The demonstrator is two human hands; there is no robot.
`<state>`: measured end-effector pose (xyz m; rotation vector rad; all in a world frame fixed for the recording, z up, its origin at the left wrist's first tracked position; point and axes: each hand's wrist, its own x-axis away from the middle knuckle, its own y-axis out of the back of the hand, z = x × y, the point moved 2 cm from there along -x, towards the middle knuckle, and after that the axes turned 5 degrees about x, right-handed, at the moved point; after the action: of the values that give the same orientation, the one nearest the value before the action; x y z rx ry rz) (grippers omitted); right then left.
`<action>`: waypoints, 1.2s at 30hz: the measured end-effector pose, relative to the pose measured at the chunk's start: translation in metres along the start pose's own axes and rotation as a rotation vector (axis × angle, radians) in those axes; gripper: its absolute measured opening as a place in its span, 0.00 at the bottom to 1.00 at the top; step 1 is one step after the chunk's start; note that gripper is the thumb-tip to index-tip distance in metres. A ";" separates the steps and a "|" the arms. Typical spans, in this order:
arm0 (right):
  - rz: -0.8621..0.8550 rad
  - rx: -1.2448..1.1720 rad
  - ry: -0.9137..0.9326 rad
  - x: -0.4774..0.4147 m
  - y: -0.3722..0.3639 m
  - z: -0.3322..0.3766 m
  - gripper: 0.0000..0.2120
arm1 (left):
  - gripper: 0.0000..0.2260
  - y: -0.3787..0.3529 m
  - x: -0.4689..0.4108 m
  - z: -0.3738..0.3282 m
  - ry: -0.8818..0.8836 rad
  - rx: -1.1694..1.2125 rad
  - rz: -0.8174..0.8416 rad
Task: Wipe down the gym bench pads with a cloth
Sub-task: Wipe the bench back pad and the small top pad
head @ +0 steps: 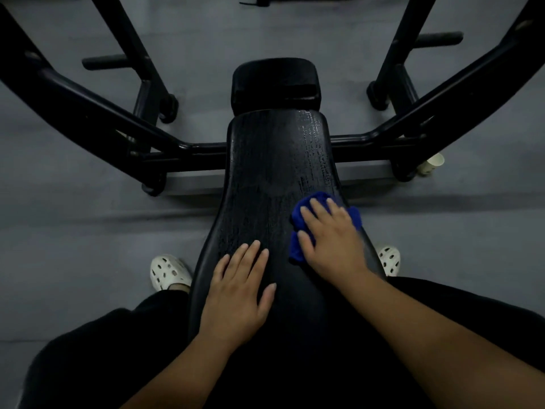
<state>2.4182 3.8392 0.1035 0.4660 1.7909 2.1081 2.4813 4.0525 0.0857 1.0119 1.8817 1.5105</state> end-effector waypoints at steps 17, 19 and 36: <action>0.052 -0.803 -0.059 -0.004 0.009 0.048 0.26 | 0.30 0.025 -0.032 -0.001 0.066 0.440 -0.125; -0.098 -0.718 -0.107 0.000 0.009 0.037 0.24 | 0.30 0.020 -0.051 -0.017 -0.037 0.298 -0.073; -0.154 -0.170 -0.017 0.026 -0.018 0.011 0.19 | 0.29 0.015 -0.088 0.006 0.108 0.013 -0.037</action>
<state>2.4007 3.8640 0.0880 0.2915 1.5679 2.1187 2.5411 3.9864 0.0935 0.9124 1.9761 1.5613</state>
